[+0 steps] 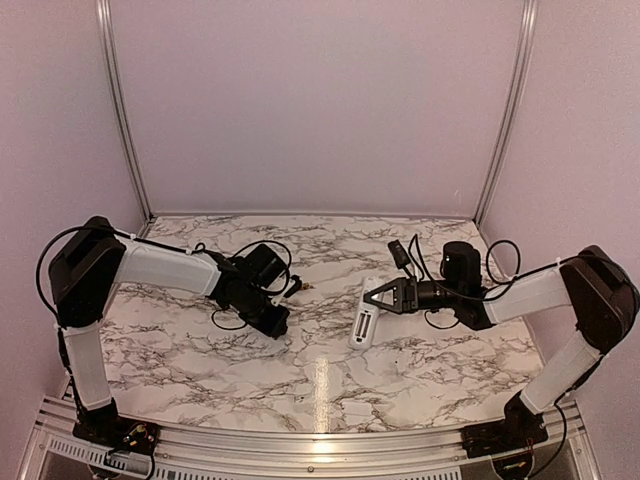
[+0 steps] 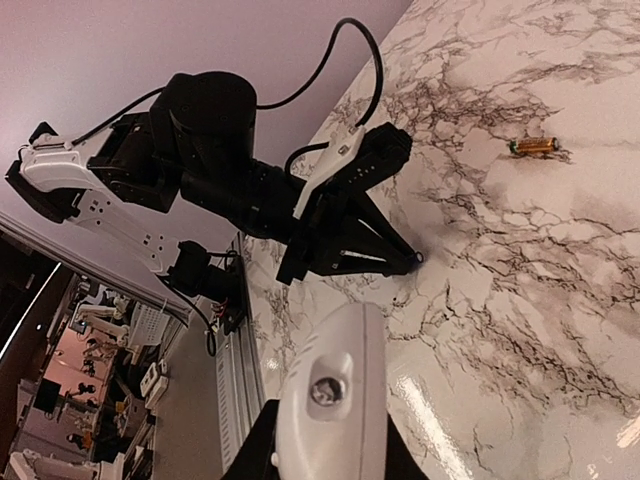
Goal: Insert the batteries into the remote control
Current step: Move the battery to the center of the board, then pick up the battery from the center of the board, then place the battery in the battery compartment.
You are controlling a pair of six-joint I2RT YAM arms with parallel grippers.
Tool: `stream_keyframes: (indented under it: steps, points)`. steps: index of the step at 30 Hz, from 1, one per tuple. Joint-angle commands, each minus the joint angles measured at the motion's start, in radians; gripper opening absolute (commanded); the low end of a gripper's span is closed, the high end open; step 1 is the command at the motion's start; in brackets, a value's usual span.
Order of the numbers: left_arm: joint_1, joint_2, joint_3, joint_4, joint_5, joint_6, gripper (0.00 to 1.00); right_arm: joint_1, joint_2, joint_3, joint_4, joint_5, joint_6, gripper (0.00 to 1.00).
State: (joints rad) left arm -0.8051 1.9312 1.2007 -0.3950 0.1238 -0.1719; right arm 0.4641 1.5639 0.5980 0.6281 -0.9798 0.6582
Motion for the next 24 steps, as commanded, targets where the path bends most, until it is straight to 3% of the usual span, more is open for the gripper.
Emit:
stream_keyframes:
  steps: [1, 14, 18, 24]
  points:
    - [-0.026, -0.029, -0.034, 0.087, 0.029, -0.029, 0.00, -0.004, -0.006, -0.028, 0.202, 0.021, 0.047, 0.00]
    - [-0.031, -0.225, -0.120, 0.310, 0.137, -0.127, 0.00, 0.003, 0.069, -0.126, 0.540, 0.122, 0.232, 0.00]
    - [-0.061, -0.317, -0.175, 0.474, 0.159, -0.172, 0.00, 0.035, 0.129, -0.132, 0.690, 0.159, 0.317, 0.00]
    - [-0.143, -0.402, -0.253, 0.670, 0.049, -0.167, 0.00, 0.090, 0.195, -0.095, 0.803, 0.223, 0.404, 0.00]
